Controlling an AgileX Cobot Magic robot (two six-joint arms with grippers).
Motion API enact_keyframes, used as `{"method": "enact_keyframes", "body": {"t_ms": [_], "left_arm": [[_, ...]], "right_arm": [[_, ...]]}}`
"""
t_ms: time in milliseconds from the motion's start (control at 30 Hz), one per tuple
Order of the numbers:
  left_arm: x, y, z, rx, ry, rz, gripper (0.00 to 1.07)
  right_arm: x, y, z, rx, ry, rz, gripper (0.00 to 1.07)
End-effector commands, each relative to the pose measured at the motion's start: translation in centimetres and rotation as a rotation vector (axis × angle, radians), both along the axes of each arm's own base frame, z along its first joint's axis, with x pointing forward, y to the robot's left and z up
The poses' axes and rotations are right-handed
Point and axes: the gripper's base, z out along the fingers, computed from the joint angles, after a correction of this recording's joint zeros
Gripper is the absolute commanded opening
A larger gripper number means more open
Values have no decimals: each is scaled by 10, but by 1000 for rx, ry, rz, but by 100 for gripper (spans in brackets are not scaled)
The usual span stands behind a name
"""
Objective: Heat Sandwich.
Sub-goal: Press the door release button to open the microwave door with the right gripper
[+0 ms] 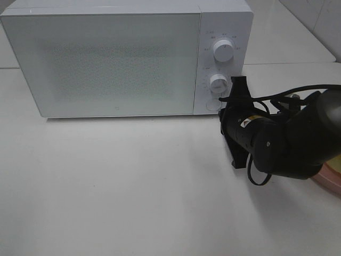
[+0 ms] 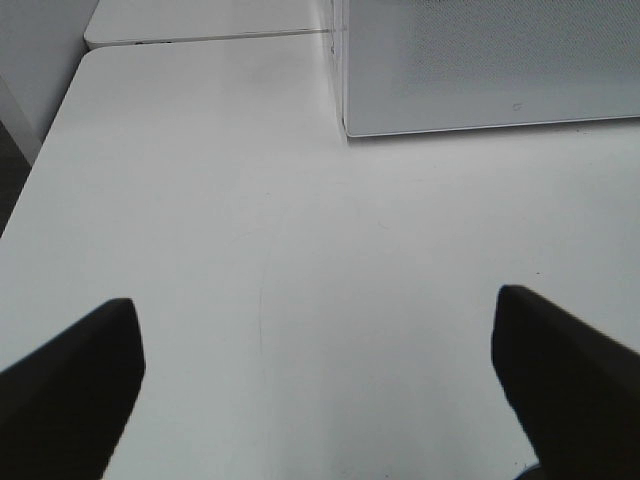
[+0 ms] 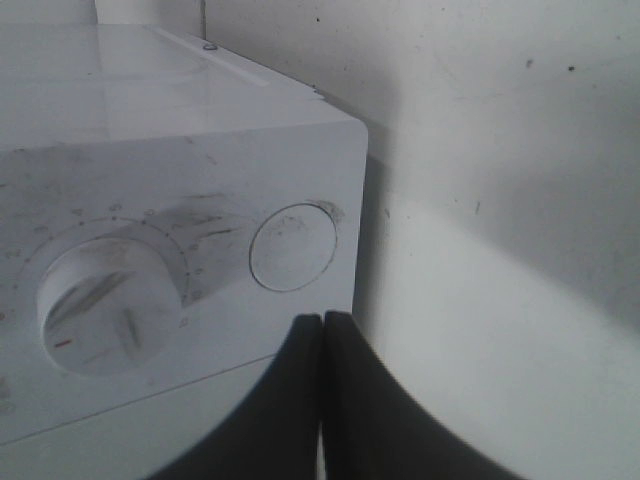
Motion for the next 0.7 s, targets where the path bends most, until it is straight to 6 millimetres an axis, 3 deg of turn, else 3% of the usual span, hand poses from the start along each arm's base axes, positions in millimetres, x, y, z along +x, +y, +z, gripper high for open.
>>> {"method": "enact_keyframes", "body": {"t_ms": [33,700], "left_arm": [[-3,0,-1,-6,-32,-2,89],[-3,0,-1,-6,-32,-2,89]], "right_arm": [[12,3,-5,-3,12,16,1],[53,8,-13,12,-12,-12,1]]}}
